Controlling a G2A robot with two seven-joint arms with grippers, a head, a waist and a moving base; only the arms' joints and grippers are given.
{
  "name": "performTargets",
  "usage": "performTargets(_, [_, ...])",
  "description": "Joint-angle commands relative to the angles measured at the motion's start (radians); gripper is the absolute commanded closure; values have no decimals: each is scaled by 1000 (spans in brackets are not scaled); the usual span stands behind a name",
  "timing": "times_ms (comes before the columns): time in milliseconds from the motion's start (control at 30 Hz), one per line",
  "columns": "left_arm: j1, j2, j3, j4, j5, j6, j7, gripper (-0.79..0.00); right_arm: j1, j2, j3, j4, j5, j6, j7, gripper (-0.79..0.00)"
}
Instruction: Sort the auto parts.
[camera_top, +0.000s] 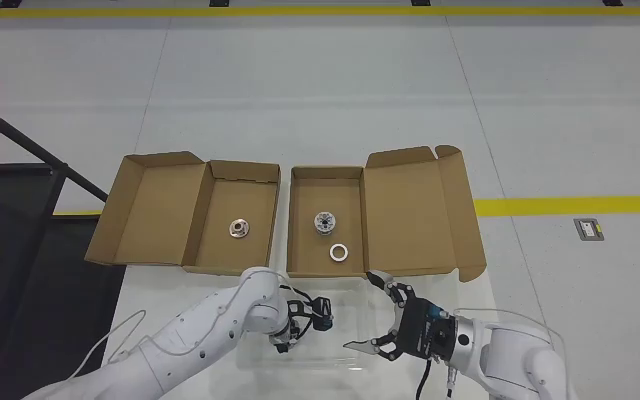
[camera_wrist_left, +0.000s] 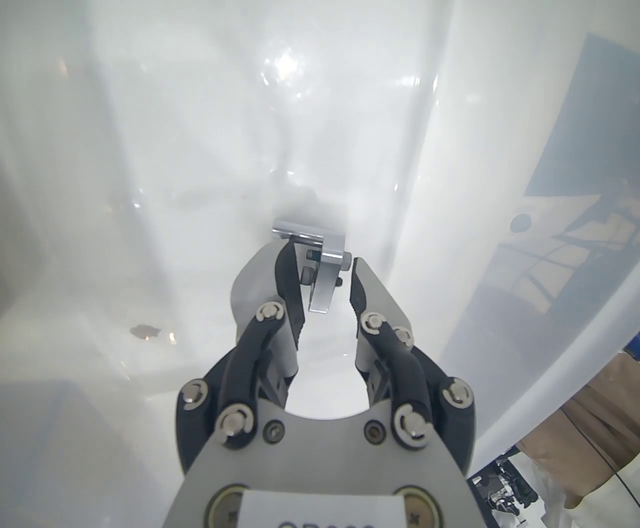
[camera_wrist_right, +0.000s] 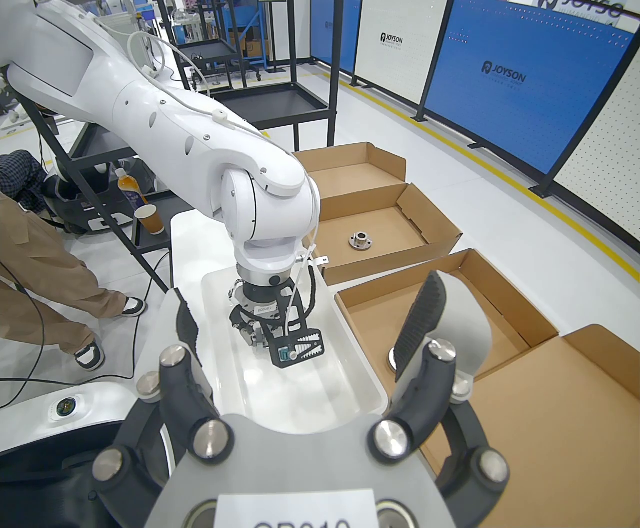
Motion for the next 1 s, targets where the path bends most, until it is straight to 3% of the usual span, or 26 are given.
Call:
performTargets(0, [-2, 0, 1, 2, -5, 1, -1, -163, 0, 0, 0, 0, 0, 0, 0, -785])
performTargets(67, [-2, 0, 3, 7, -9, -2, 2, 0, 0, 0, 0, 0, 0, 0, 0, -785])
performTargets(300, [-7, 5, -6, 7, -19, -13, 14, 0, 0, 0, 0, 0, 0, 0, 0, -785])
performTargets(467, [-5, 32, -60, -29, -19, -18, 41, 0, 0, 0, 0, 0, 0, 0, 0, -785])
performTargets(600, [13, 81, -140, -105, 8, -6, 76, 0, 0, 0, 0, 0, 0, 0, 0, -785])
performTargets(733, [61, 150, -255, -214, 70, -3, 108, 0, 0, 0, 0, 0, 0, 0, 0, -785])
performTargets(967, [222, 274, -514, -407, 142, -28, 165, 0, 0, 0, 0, 0, 0, 0, 0, -785])
